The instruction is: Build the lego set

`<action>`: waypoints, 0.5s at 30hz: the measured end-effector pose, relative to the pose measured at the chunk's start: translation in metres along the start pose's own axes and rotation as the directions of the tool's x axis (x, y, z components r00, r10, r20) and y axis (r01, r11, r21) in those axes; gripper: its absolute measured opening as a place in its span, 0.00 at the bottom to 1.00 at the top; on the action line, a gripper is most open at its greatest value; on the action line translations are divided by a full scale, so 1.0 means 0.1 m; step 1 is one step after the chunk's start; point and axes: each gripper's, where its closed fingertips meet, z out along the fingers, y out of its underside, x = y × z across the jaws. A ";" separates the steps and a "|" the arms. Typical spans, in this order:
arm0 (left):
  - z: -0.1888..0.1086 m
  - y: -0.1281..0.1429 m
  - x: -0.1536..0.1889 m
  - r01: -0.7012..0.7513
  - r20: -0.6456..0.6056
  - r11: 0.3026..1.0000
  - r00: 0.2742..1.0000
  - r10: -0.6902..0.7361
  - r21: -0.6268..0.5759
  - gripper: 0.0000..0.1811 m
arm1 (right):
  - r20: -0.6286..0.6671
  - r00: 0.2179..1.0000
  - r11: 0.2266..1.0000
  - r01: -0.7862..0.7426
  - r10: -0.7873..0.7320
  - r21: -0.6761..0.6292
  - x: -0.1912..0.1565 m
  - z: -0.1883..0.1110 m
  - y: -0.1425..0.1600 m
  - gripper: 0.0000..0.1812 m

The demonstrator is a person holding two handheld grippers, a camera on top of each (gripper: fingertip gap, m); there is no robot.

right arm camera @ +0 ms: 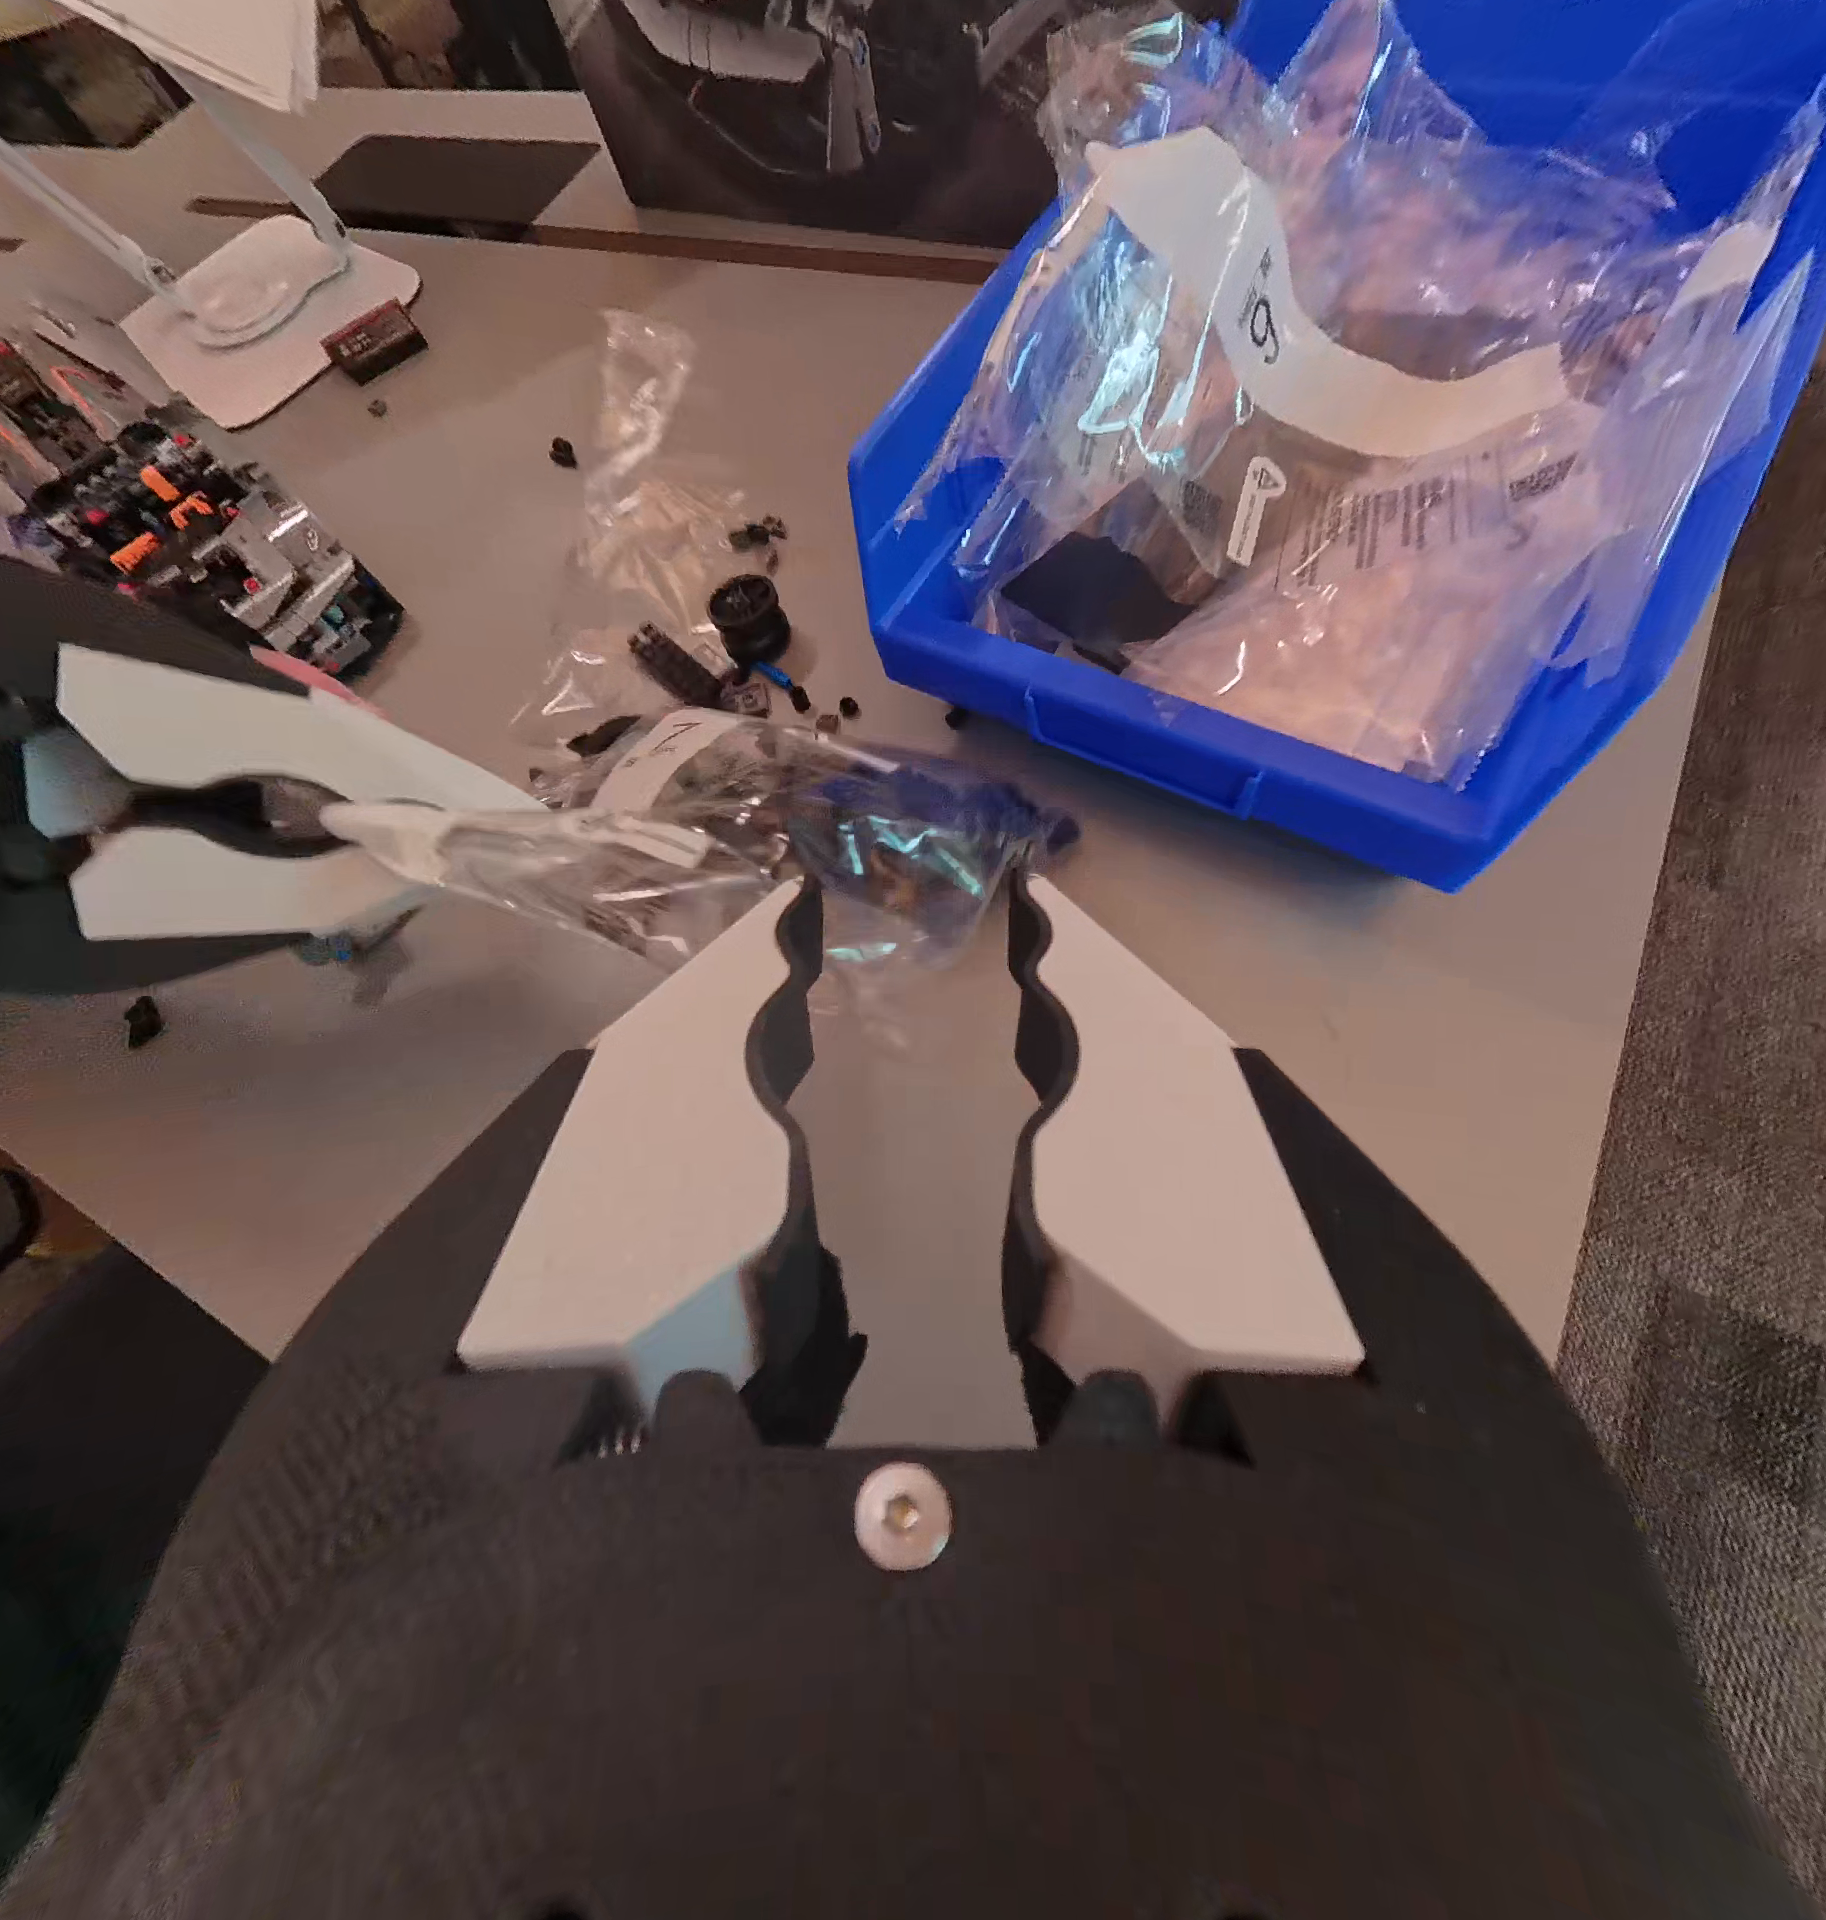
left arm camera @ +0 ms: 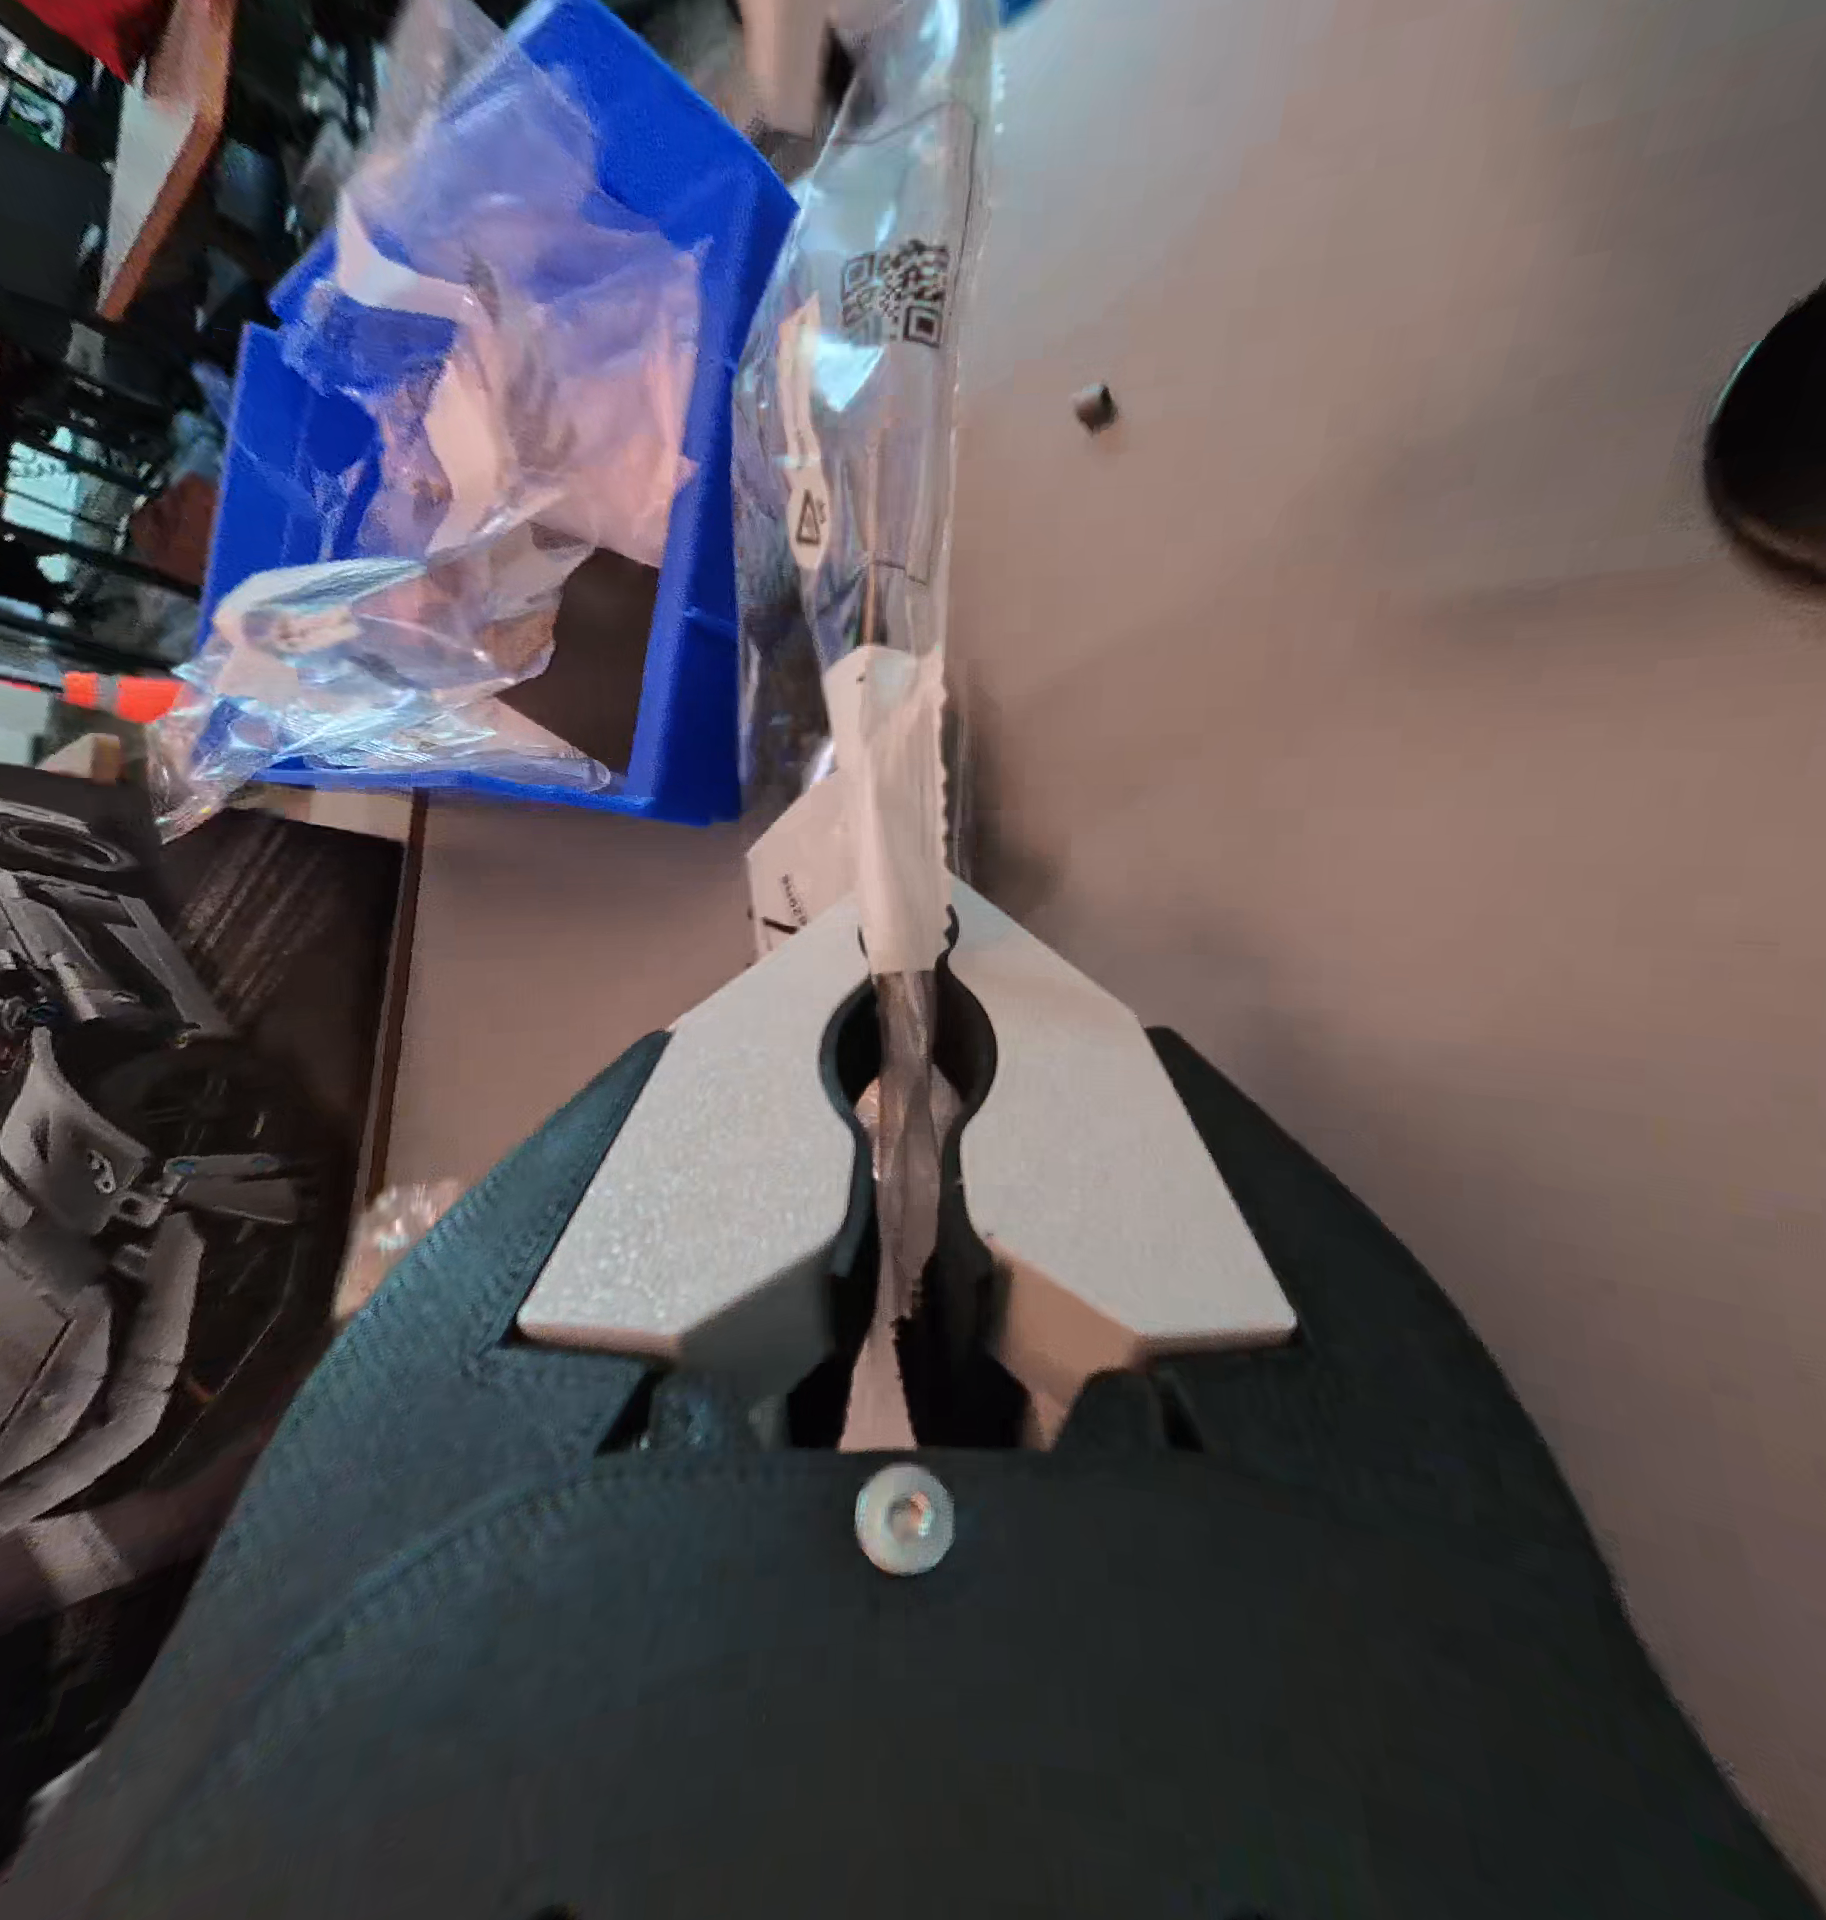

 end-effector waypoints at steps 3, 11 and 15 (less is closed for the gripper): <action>-0.16 0.03 -0.19 0.135 -0.074 0.987 0.989 -0.129 0.085 0.00 | 0.016 1.000 0.996 0.024 -0.025 0.088 0.01 -0.02 -0.14 0.11; -0.38 0.19 -0.50 0.389 -0.253 0.893 0.909 -0.331 0.227 0.00 | 0.228 0.973 0.990 -0.007 -0.026 0.139 -0.23 0.08 -0.17 0.29; -0.44 0.22 -0.57 0.443 -0.300 0.856 0.882 -0.364 0.265 0.00 | 0.206 0.973 0.987 0.077 -0.105 0.140 -0.38 0.09 -0.20 0.32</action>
